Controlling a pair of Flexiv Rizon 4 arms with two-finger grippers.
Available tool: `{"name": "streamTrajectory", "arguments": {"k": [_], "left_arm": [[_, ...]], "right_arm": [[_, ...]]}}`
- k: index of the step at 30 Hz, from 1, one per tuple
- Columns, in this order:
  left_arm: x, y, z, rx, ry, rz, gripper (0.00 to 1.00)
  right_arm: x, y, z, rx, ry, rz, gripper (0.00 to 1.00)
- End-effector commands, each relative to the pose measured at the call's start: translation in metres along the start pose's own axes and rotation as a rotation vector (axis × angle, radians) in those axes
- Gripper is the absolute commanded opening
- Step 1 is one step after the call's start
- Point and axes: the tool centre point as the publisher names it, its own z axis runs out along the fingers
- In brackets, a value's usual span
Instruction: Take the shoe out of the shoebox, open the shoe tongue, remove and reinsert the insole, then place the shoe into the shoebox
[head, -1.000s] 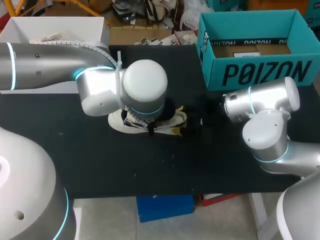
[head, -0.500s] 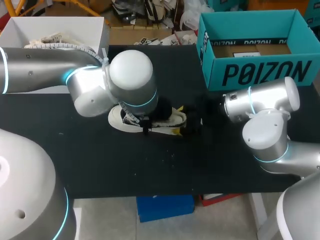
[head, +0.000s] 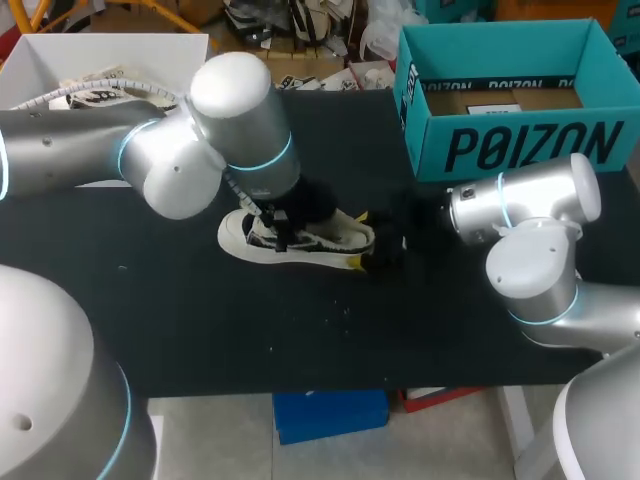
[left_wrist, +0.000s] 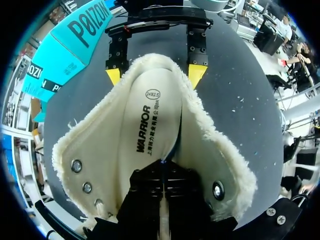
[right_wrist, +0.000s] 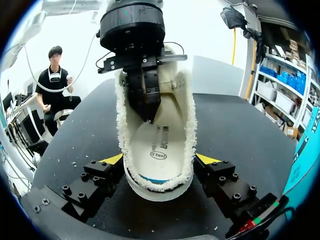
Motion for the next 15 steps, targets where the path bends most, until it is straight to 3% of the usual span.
{"name": "streamTrajectory", "arguments": {"k": [1,6,15], "left_arm": [[-0.007,0.000,-0.002,0.099,0.057,0.024,0.00],[-0.006,-0.006,-0.010,0.153,0.111,0.045,0.00],[0.000,-0.021,-0.029,0.178,0.125,0.081,0.00]], "right_arm": [[0.000,-0.002,-0.001,0.003,0.001,0.001,0.00],[0.000,-0.002,-0.001,0.003,0.001,0.001,0.00],[0.000,-0.002,-0.001,0.003,0.001,0.001,0.00]]}}
